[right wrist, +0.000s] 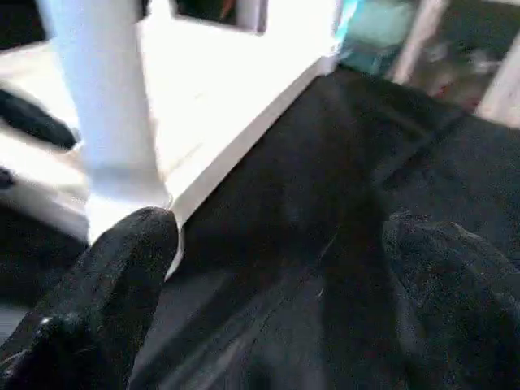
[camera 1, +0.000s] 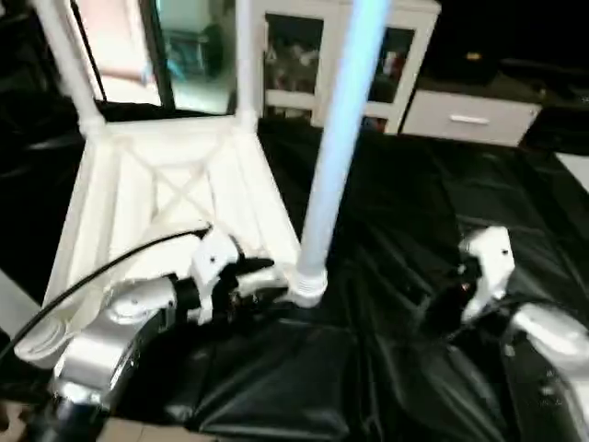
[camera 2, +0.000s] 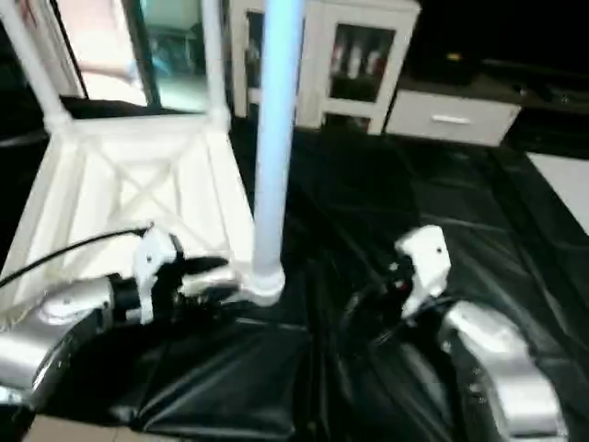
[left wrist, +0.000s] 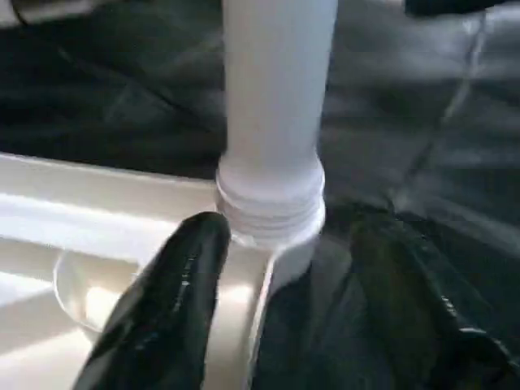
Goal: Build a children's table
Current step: Rotate leg to tighten
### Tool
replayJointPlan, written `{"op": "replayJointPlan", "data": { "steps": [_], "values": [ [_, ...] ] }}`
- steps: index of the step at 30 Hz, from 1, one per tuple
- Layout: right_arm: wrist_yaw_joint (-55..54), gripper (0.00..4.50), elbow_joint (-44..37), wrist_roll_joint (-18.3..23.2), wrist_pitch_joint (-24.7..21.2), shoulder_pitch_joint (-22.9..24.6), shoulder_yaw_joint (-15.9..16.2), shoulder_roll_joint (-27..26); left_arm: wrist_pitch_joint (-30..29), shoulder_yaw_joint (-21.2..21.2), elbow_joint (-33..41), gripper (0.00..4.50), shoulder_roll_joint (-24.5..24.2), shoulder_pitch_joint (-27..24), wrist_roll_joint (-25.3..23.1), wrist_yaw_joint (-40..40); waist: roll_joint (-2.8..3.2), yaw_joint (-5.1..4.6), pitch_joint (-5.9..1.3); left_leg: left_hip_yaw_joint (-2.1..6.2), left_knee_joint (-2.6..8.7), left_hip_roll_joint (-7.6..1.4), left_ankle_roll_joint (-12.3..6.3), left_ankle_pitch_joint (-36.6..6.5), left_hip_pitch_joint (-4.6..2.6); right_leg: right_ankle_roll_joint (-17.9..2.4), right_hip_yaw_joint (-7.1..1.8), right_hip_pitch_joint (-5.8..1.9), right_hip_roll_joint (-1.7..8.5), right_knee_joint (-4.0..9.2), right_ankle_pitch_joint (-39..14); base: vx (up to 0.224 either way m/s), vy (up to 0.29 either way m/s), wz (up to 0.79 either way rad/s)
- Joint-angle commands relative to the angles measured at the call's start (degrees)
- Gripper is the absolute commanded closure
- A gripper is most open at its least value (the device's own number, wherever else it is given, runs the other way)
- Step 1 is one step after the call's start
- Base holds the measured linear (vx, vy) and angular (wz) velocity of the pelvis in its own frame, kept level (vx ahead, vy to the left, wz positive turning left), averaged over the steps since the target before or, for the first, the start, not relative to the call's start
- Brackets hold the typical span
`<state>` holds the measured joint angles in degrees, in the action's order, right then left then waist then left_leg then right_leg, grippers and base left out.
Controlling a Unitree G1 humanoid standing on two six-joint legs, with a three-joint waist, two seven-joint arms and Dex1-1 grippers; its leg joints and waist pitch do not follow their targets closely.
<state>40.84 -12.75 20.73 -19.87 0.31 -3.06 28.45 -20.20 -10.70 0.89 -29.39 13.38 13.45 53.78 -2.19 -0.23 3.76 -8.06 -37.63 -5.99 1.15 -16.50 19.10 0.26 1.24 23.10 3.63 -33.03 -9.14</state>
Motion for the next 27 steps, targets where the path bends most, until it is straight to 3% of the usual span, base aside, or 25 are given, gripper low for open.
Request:
{"op": "replayJointPlan", "data": {
  "steps": [1, 7, 11, 12, 15, 16, 19, 20, 22, 23, 24, 25, 26, 27],
  "values": [
    [2.3, 0.00, -1.4, 0.9, -0.7, 0.2, 0.8, 1.3, 0.0, -1.6, -1.4, 1.34, -1.1, 1.5, -2.0, 2.0, 0.32, -0.08, -2.16, 3.26, 6.89, -5.50, 0.02, -21.3, 0.16, -3.9, -2.10, -0.92, 5.34, 5.42, -41.1, 0.000, 0.000, 0.00],
    [4.2, 0.00, -0.5, 1.5, -1.3, -2.3, 2.0, 1.7, 2.3, -3.6, -4.9, 1.34, -3.4, 2.2, -4.4, 3.3, 0.32, -0.45, -2.37, 3.22, 7.25, -6.06, -0.31, -19.2, 0.59, -8.1, -2.32, -1.17, 5.31, 4.30, -32.7, 0.000, 0.000, 0.00],
    [5.3, 0.00, -0.3, 1.3, -1.7, -4.8, 4.9, 0.6, 3.9, -2.7, -7.0, 1.34, -4.0, 1.7, -5.5, 2.4, 0.48, -0.40, -2.71, 2.72, 7.23, -6.25, -0.78, -15.5, 0.65, -12.0, -2.62, -1.47, 5.37, 3.40, -23.4, 0.000, 0.000, 0.00],
    [5.4, 0.00, -0.2, 1.1, -1.5, -5.1, 5.5, 0.4, 4.5, -2.7, -7.6, 1.34, -4.3, 1.6, -5.9, 2.4, -0.06, -0.35, -2.89, 2.55, 7.17, -6.31, -1.15, -14.1, 0.69, -12.8, -2.66, -1.75, 5.46, 3.18, -21.3, 0.000, 0.000, 0.00],
    [6.1, 0.00, 1.3, 1.1, -1.1, -6.2, 6.3, -0.7, 5.7, -2.3, -9.9, 1.60, -4.1, 1.7, -6.4, 1.6, 0.27, 0.21, -2.75, 2.20, 7.11, -6.23, -2.79, -9.6, 0.62, -14.7, -2.68, -1.75, 5.37, 2.79, -15.9, 0.056, -0.003, 0.06],
    [6.5, 0.00, 2.0, 1.2, -1.3, -7.0, 6.9, -1.0, 5.9, -2.2, -10.9, 1.69, -3.9, 2.0, -6.2, 1.8, -0.45, 0.22, -2.75, 2.07, 7.08, -6.28, -3.16, -8.9, 0.67, -14.6, -2.69, -1.89, 5.41, 2.86, -15.6, 0.051, -0.009, 0.05],
    [6.7, 0.00, 2.9, 0.9, -1.3, -7.6, 7.4, -1.1, 6.6, -3.1, -12.0, 1.88, -4.6, 2.0, -7.0, 2.8, -0.67, 0.89, -2.53, 1.72, 7.10, -6.17, -4.03, -6.5, 0.25, -14.4, -2.79, -1.81, 5.53, 2.88, -16.8, 0.000, 0.000, 0.00],
    [6.7, 0.00, 3.0, 1.0, -1.4, -7.7, 7.5, -1.1, 6.6, -3.3, -12.0, 2.05, -4.8, 1.9, -7.1, 3.1, -1.49, 1.23, -2.59, 1.74, 7.14, -6.37, -4.40, -5.5, 0.11, -14.1, -2.75, -1.78, 5.67, 2.74, -17.1, 0.000, 0.000, 0.00],
    [7.0, 0.00, 3.6, 1.7, -1.8, -8.2, 7.0, -0.9, 6.0, -3.6, -11.4, 2.12, -5.0, 1.8, -7.0, 3.4, -1.46, 1.34, -2.47, 1.72, 7.31, -6.41, -4.55, -4.7, 0.16, -14.1, -2.65, -1.75, 5.56, 2.63, -16.5, 0.000, 0.000, 0.00],
    [7.0, 0.00, 4.7, 1.5, -1.3, -8.7, 6.8, -0.9, 5.5, -3.6, -10.5, 2.27, -4.8, 1.9, -6.8, 3.3, -0.23, 1.59, -2.52, 1.86, 7.31, -6.50, -4.16, -4.4, 0.05, -14.6, -2.57, -1.70, 5.53, 2.34, -15.5, 0.000, 0.000, 0.00],
    [6.9, 0.00, 4.8, 1.2, -0.9, -8.7, 6.8, -0.8, 5.4, -3.7, -10.1, 2.43, -4.7, 1.8, -6.7, 3.4, 0.08, 1.49, -2.59, 1.79, 7.32, -6.54, -3.58, -4.7, -0.01, -15.0, -2.45, -1.71, 5.35, 2.33, -14.4, 0.000, 0.000, 0.00],
    [6.8, 0.00, 4.7, 1.0, -0.9, -8.7, 6.8, -0.7, 5.2, -3.8, -9.9, 2.54, -4.8, 1.8, -6.6, 3.7, -0.41, 1.39, -2.55, 1.66, 7.37, -6.55, -3.37, -5.2, 0.07, -15.1, -2.38, -1.81, 5.24, 2.48, -14.3, 0.000, 0.000, 0.00],
    [7.1, 0.00, 4.4, 1.0, -0.6, -8.4, 6.5, -0.3, 4.9, -4.7, -9.1, 2.58, -4.7, 1.8, -6.4, 4.5, 0.10, 1.62, -2.18, 1.76, 7.55, -6.54, -2.73, -6.2, 0.27, -15.1, -2.52, -1.88, 5.36, 2.47, -14.5, 0.000, 0.000, 0.00],
    [7.3, 0.00, 4.4, 1.1, -0.4, -8.2, 6.3, -0.1, 4.8, -5.2, -8.7, 2.58, -4.5, 1.8, -6.4, 4.7, -0.34, 1.68, -2.21, 1.73, 7.55, -6.59, -2.35, -7.4, 0.29, -14.9, -2.59, -2.10, 5.48, 2.63, -15.9, 0.000, 0.000, 0.00]
  ]
}}
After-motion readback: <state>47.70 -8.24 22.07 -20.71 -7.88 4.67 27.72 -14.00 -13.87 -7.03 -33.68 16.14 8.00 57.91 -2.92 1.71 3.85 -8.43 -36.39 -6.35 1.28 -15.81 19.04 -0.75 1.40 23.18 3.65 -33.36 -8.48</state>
